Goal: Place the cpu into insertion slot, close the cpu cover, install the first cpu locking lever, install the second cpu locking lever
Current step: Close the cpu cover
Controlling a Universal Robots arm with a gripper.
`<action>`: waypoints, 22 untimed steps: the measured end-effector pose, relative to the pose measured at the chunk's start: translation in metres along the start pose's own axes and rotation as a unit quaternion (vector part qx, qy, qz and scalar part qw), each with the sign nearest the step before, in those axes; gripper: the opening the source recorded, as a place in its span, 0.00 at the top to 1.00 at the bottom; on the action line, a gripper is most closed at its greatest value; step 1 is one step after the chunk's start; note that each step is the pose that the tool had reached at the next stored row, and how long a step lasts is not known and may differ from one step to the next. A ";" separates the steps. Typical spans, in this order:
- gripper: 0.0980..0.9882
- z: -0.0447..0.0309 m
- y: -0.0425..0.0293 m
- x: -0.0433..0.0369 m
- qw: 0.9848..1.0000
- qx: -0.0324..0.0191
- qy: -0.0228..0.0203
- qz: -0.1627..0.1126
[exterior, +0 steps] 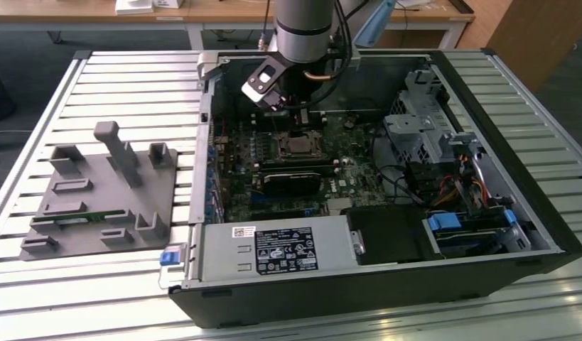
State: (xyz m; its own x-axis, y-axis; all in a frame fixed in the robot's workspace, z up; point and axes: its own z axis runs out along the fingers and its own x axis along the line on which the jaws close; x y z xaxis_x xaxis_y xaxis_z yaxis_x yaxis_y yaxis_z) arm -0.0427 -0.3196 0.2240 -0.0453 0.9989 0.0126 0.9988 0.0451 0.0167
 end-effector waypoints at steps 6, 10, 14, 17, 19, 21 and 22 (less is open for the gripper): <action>0.99 0.0001 0.0010 0.0000 1.000 0.000 0.000 0.000; 0.99 0.0010 0.0010 0.0000 1.000 0.000 0.000 0.000; 0.99 0.0020 0.0010 -0.0001 1.000 0.000 0.000 0.000; 0.99 0.0025 -0.0018 0.0001 1.000 0.000 0.000 0.000; 0.99 0.0032 -0.0034 0.0001 1.000 0.000 0.000 0.000; 0.99 0.0052 -0.0037 0.0001 1.000 0.000 0.000 0.000; 0.99 0.0065 -0.0038 0.0001 1.000 0.000 0.000 0.000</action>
State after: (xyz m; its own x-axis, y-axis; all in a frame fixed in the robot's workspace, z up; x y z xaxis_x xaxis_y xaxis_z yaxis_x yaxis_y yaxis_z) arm -0.0464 -0.3195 0.2174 -0.0455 0.9989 0.0126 0.9988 0.0452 0.0164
